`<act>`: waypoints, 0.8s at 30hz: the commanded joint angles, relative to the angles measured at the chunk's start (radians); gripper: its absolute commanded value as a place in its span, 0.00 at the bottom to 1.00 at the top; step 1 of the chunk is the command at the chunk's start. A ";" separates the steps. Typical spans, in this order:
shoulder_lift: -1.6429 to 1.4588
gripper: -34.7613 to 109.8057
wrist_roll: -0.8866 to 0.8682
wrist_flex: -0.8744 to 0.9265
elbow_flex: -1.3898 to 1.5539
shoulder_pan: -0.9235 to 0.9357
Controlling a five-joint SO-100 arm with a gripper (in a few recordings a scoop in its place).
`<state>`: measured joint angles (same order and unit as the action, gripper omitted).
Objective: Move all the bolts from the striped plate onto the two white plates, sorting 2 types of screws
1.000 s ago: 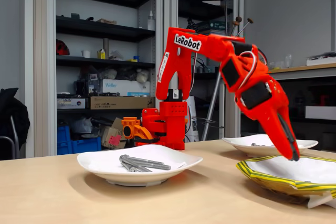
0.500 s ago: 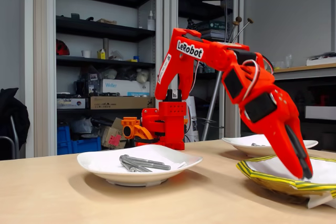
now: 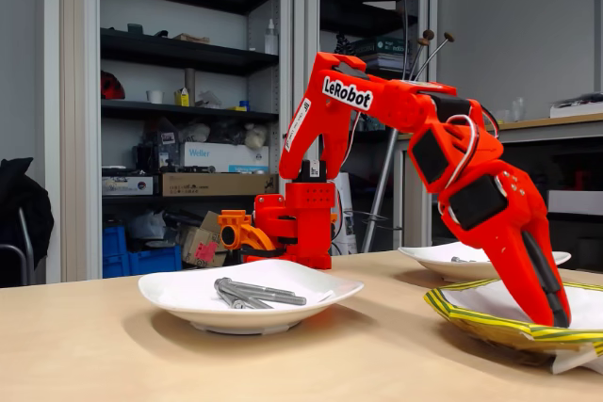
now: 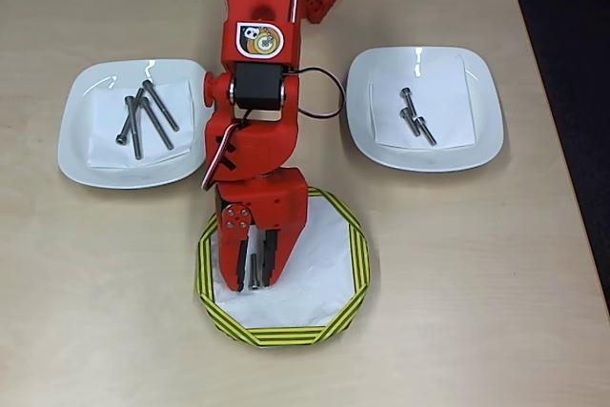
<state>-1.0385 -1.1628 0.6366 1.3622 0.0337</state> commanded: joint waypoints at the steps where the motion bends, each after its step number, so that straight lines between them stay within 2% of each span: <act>1: -0.067 0.32 -0.017 0.025 -0.020 -0.003; 18: -0.023 0.31 -0.075 0.002 0.005 0.003; 24: -0.002 0.31 -0.081 -0.069 0.049 0.018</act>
<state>-1.0247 -1.2318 0.5890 1.3944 0.0261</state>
